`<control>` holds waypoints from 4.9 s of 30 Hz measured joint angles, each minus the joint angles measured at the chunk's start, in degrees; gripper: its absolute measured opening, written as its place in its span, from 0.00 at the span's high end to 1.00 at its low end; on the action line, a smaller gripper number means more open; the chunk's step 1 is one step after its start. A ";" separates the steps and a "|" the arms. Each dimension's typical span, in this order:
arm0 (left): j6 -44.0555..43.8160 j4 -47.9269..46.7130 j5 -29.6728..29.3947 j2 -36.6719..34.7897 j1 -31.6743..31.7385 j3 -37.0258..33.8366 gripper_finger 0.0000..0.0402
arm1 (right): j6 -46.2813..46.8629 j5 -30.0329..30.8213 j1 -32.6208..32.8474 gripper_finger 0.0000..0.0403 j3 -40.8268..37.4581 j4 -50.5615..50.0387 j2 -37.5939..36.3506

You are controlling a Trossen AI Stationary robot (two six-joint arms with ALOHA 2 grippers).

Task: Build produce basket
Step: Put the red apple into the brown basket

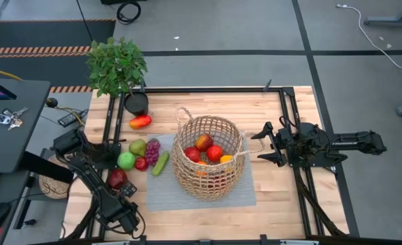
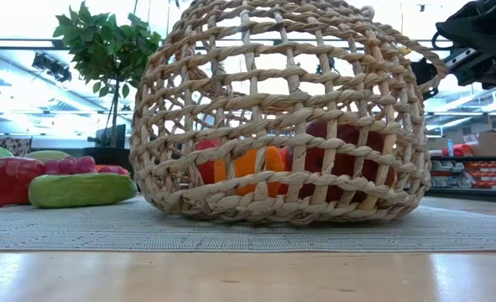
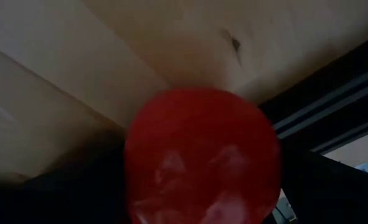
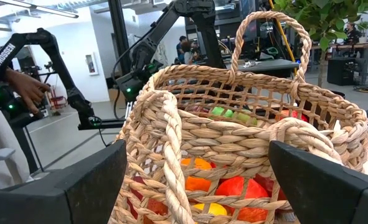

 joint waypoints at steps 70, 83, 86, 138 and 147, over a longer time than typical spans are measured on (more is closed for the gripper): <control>29.55 17.54 -81.21 -22.83 22.47 31.01 0.17 | 0.00 0.00 0.00 0.02 -0.01 0.00 0.00; 38.78 25.89 -56.84 -22.82 41.41 30.99 0.17 | -0.01 0.00 -0.02 0.02 -0.01 0.00 0.00; 39.05 29.05 -47.45 -22.82 44.08 30.99 0.17 | 0.00 0.00 -0.02 0.02 -0.01 0.00 0.00; 83.50 45.38 -21.99 -2.43 56.73 30.97 0.17 | 0.00 0.04 -0.02 0.02 0.00 1.70 0.00; 51.42 44.07 -3.51 -2.44 64.00 30.98 0.17 | 0.00 0.04 0.00 0.02 -0.02 1.70 0.00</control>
